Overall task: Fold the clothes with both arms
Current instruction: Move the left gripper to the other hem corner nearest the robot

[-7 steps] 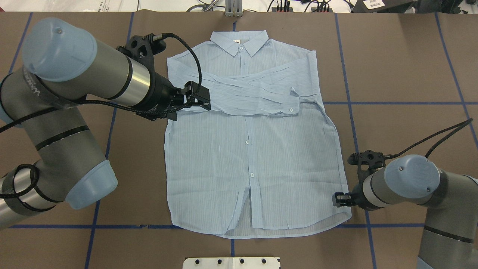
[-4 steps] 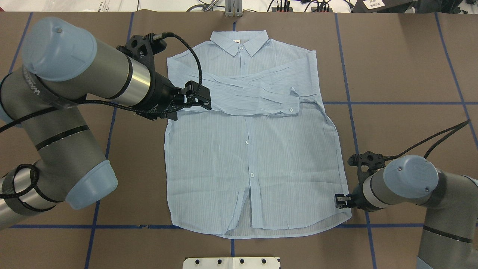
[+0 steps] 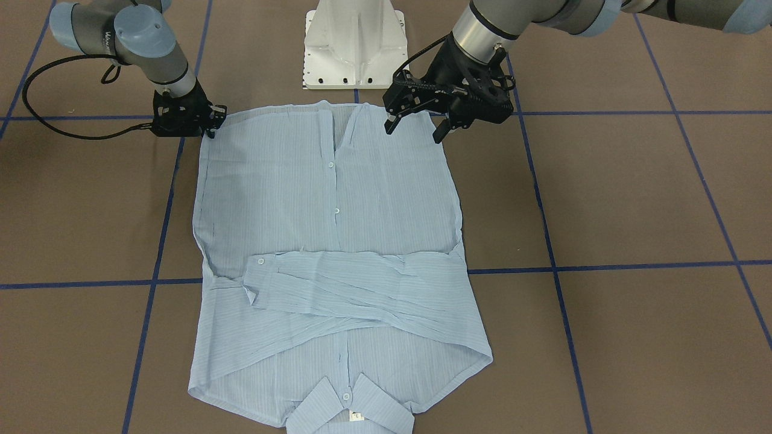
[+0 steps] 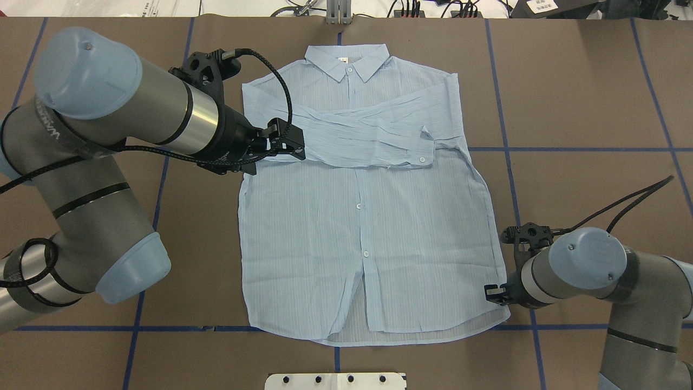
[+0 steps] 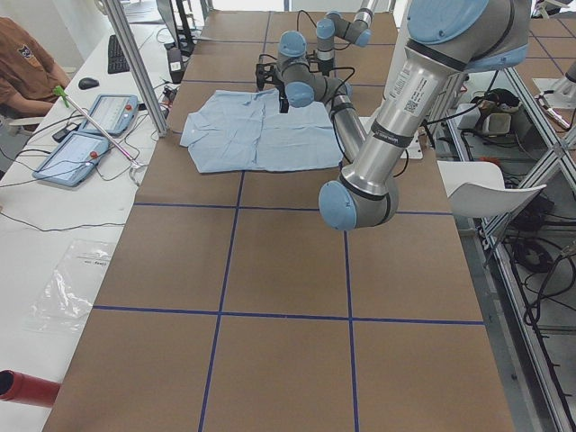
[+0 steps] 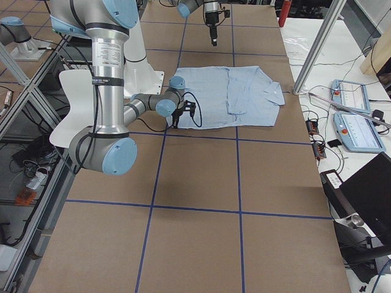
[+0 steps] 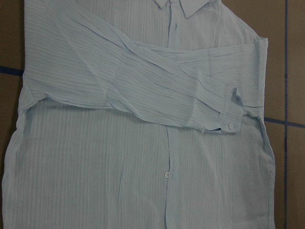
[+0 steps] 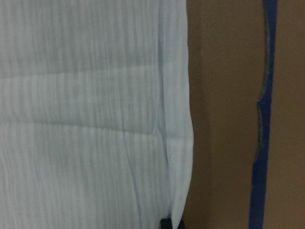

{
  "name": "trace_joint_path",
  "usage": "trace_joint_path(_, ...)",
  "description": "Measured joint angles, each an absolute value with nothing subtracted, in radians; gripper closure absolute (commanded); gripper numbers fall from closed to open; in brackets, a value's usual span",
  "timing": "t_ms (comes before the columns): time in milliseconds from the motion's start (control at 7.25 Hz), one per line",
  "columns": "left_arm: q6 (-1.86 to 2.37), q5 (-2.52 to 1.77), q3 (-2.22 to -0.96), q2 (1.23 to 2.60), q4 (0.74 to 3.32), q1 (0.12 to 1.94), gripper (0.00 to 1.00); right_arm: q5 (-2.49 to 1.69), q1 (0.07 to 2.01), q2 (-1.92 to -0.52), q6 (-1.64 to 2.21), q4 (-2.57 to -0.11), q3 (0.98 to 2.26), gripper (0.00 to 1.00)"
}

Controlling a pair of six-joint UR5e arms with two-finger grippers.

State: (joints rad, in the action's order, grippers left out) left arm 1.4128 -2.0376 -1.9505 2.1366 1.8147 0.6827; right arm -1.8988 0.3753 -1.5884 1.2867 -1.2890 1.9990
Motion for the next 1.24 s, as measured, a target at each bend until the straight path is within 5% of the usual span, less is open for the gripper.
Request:
trace_joint_path(828, 1.482, -1.957, -2.025, 1.990, 1.733, 0.483, 0.02, -1.891, 0.376, -1.576, 1.334, -1.283, 2.061, 1.00)
trace_joint_path(1242, 1.593, -1.880, -2.024, 1.908, 1.707, 0.315, 0.14, -1.890, 0.403, -1.564, 1.334, -1.277, 2.067, 1.00)
